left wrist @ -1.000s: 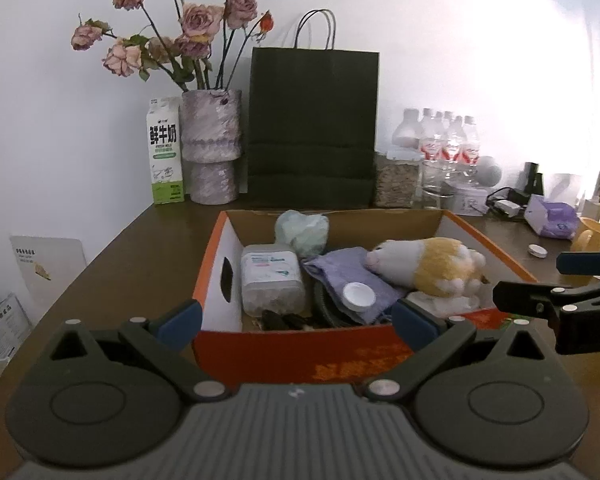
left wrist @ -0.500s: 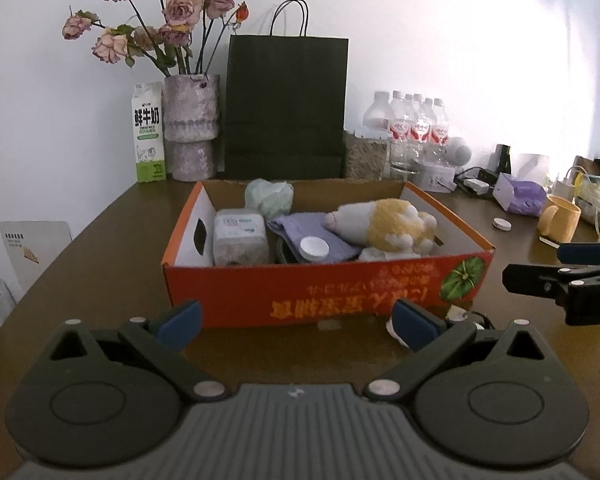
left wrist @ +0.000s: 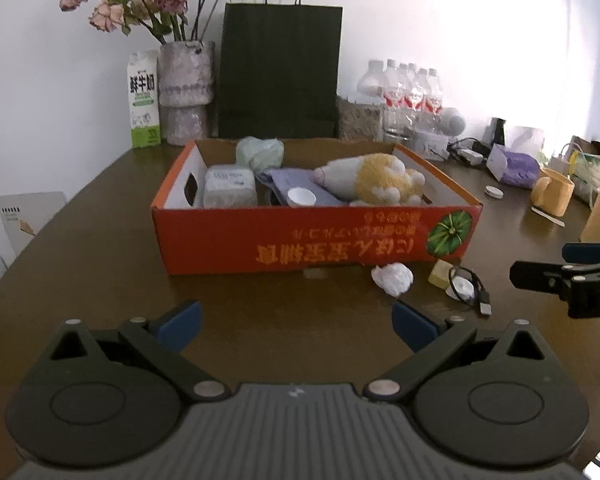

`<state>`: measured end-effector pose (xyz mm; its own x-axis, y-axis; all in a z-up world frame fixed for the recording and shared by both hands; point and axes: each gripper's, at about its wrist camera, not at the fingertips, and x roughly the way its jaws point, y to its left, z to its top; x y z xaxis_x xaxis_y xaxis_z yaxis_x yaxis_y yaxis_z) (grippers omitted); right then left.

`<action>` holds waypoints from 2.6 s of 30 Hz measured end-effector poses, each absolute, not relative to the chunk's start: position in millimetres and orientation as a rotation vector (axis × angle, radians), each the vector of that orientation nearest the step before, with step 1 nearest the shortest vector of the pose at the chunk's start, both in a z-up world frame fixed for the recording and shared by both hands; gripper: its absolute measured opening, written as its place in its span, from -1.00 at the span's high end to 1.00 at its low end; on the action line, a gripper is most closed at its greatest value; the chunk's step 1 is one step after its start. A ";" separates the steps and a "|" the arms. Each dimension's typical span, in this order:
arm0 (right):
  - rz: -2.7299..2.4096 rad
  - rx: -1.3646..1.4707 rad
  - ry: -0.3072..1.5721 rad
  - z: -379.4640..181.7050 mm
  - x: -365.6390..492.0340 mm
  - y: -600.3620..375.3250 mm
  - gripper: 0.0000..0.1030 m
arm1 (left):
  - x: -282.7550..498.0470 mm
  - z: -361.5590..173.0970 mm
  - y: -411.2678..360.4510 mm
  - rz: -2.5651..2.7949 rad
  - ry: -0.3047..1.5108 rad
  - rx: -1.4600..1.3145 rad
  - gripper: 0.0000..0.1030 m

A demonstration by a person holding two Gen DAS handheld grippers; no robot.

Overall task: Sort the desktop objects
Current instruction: 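Lift both open tools out of the box back toward the table, then move the right tool toward the small cable with the white disc, then grasp the small cable with white disc with the right tool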

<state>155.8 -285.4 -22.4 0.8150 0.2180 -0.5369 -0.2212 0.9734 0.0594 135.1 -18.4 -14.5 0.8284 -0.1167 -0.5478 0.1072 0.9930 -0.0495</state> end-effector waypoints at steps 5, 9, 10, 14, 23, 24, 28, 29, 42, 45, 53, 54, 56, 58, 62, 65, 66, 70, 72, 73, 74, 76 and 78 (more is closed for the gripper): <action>0.209 0.010 0.592 -29.3 157.6 -294.1 -1.00 | 133.9 -16.8 -18.6 -0.100 0.597 -0.014 -1.00; 0.199 0.013 0.617 -36.6 158.1 -298.1 -1.00 | 133.7 -17.6 -21.0 -0.103 0.605 -0.010 -1.00; 0.199 0.013 0.623 -38.2 158.4 -298.7 -1.00 | 133.9 -17.8 -22.3 -0.107 0.606 -0.005 -1.00; 0.199 0.012 0.637 -42.4 159.7 -300.8 -1.00 | 136.6 -19.5 -27.3 -0.114 0.616 0.003 -1.00; 0.207 0.009 0.663 -49.5 165.9 -305.7 -1.00 | 144.0 -28.5 -34.8 -0.124 0.648 0.002 -1.00; 0.207 0.008 0.665 -50.2 166.9 -306.2 -1.00 | 144.6 -28.8 -35.4 -0.125 0.649 0.003 -1.00; 0.208 -0.003 0.669 -52.3 171.6 -305.7 -1.00 | 147.2 -30.3 -36.4 -0.120 0.654 0.002 -1.00; 0.210 -0.006 0.673 -53.6 173.4 -305.0 -1.00 | 148.4 -30.5 -36.6 -0.114 0.658 0.004 -1.00; 0.254 -0.054 0.710 -69.9 206.5 -285.7 -0.71 | 155.7 -37.7 -33.0 -0.096 0.695 -0.014 -1.00; 0.278 -0.057 0.720 -73.5 212.2 -280.4 -0.57 | 157.2 -39.0 -31.5 -0.090 0.700 -0.021 -1.00; 0.318 -0.075 0.705 -76.0 214.8 -275.1 -0.10 | 161.2 -41.7 -31.3 -0.097 0.712 -0.030 -1.00; 0.322 -0.070 0.704 -75.3 215.3 -276.0 0.06 | 161.6 -41.8 -31.2 -0.097 0.713 -0.032 -1.00; 0.326 -0.063 0.703 -74.1 215.4 -277.0 0.21 | 161.6 -41.7 -30.1 -0.095 0.712 -0.035 -1.00; 0.329 -0.065 0.702 -74.2 214.4 -277.1 0.25 | 161.2 -41.4 -30.0 -0.095 0.711 -0.039 -1.00; 0.340 -0.057 0.696 -72.8 210.8 -278.1 0.39 | 161.8 -40.6 -33.1 -0.103 0.710 -0.032 -1.00; 0.342 -0.054 0.689 -71.5 208.5 -278.8 0.47 | 164.3 -39.0 -37.6 -0.110 0.702 -0.021 -1.00; 0.342 -0.055 0.688 -71.2 208.0 -279.0 0.47 | 165.6 -38.6 -39.0 -0.113 0.700 -0.019 -1.00; 0.344 -0.054 0.681 -70.1 205.4 -281.1 0.59 | 170.0 -36.3 -47.1 -0.130 0.694 -0.011 -1.00; 0.344 -0.051 0.675 -68.8 203.9 -283.0 0.62 | 171.5 -35.6 -51.3 -0.141 0.690 -0.003 -1.00; 0.343 -0.050 0.671 -67.9 202.8 -284.1 0.62 | 172.4 -35.4 -53.5 -0.146 0.689 0.001 -1.00; 0.342 -0.050 0.667 -67.1 202.1 -285.4 0.62 | 173.6 -35.1 -55.6 -0.150 0.689 0.006 -1.00; 0.338 -0.047 0.660 -65.8 201.0 -288.4 0.65 | 175.8 -35.0 -58.9 -0.157 0.691 0.012 -1.00; 0.335 -0.042 0.655 -64.7 199.8 -291.9 0.69 | 178.5 -35.5 -62.5 -0.165 0.694 0.016 -1.00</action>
<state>199.8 -291.9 -64.7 0.7416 0.2921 -0.6039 -0.3183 0.9457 0.0666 178.5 -62.5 -35.5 0.7560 -0.1457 -0.6381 0.1562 0.9869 -0.0402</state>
